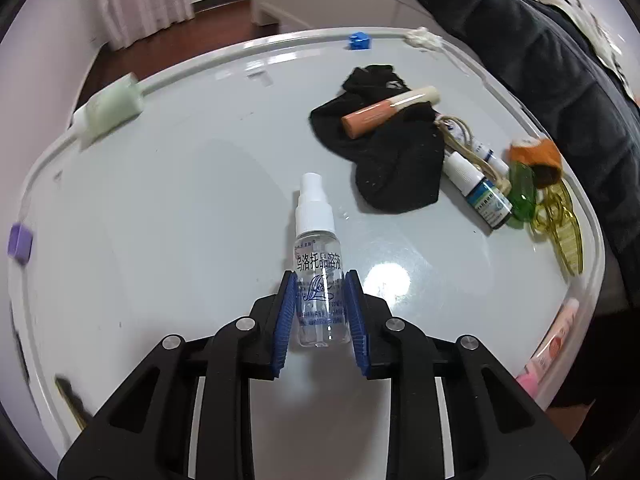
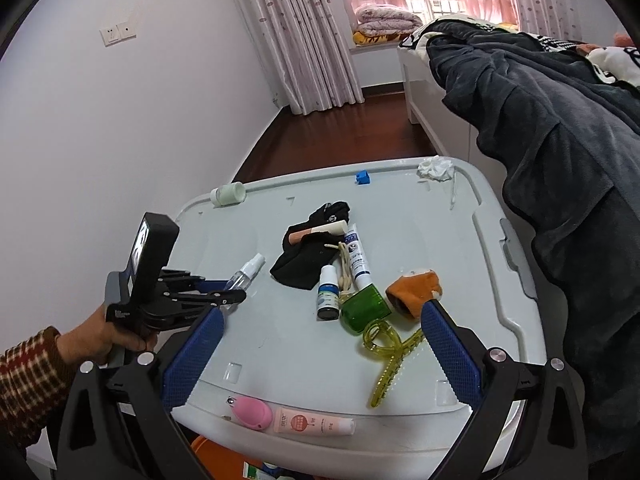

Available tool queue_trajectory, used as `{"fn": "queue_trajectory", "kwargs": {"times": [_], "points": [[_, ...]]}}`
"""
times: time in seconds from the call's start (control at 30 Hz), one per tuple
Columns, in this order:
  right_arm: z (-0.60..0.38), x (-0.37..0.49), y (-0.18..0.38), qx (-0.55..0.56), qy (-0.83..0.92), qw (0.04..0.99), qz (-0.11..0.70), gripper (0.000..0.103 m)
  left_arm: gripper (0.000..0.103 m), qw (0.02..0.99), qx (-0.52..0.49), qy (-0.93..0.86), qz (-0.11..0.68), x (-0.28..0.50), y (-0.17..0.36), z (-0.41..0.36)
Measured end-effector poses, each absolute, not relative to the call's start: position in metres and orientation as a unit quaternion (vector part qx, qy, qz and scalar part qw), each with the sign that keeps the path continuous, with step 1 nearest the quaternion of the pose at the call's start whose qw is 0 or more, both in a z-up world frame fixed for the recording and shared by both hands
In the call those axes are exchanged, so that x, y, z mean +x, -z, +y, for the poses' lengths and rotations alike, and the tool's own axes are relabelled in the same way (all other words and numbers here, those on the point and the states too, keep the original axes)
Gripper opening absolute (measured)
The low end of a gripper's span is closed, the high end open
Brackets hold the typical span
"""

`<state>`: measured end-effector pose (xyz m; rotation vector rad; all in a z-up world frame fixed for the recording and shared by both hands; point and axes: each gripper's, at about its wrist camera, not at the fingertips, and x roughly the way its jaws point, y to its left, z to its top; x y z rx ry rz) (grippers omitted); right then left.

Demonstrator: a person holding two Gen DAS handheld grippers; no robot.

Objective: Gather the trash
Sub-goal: 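Grasp the clear spray bottle with the left tool while the right tool grasps the orange fuzzy item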

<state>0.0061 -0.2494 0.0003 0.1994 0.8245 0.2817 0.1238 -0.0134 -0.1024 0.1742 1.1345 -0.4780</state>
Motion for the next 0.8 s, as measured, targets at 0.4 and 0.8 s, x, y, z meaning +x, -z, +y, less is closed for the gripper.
{"fn": "queue_trajectory", "kwargs": {"times": [0.4, 0.8], "points": [[-0.285, 0.034, 0.038, 0.065, -0.032, 0.89, 0.449, 0.097, 0.024, 0.847, 0.01, 0.208, 0.49, 0.067, 0.06, -0.008], [-0.259, 0.096, 0.09, -0.019, -0.021, 0.869, 0.495, 0.058, 0.024, 0.852, -0.014, 0.223, 0.473, 0.049, 0.054, -0.002]]}}
